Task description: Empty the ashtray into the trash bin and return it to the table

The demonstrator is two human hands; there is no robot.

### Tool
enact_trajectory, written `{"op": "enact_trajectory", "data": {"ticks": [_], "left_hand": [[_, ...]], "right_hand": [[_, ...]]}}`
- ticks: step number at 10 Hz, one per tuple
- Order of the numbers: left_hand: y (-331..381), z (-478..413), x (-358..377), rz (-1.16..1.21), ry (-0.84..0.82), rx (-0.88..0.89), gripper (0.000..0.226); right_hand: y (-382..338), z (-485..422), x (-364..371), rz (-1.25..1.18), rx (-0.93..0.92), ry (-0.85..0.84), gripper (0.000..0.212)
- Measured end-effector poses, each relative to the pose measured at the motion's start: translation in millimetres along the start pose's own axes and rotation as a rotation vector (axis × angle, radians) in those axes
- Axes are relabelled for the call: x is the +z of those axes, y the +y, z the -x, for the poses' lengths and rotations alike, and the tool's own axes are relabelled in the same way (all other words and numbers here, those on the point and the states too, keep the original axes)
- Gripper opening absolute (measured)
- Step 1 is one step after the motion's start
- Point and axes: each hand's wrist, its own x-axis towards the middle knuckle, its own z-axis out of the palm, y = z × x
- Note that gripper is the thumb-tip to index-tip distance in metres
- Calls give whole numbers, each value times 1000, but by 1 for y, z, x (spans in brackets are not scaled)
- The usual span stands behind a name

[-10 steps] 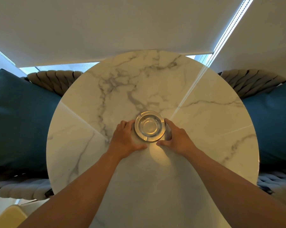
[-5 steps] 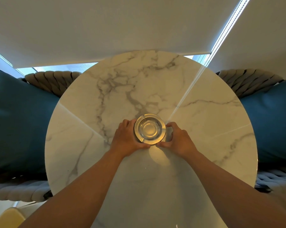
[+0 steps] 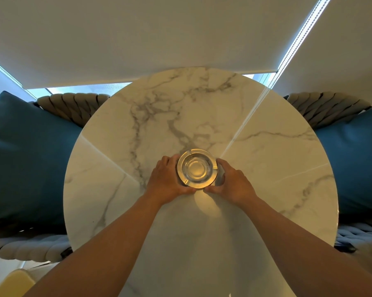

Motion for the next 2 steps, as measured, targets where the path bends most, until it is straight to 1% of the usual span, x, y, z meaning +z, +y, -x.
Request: {"op": "enact_trajectory", "data": {"ticks": [1,2], "left_hand": [[1,5,-6,-2,-27,-48,119],[0,17,-7,19,-21,-80,122]], "right_hand": [[-2,7,0,-2,6,-13,88],[1,16,2,12,18,-12,92]]}}
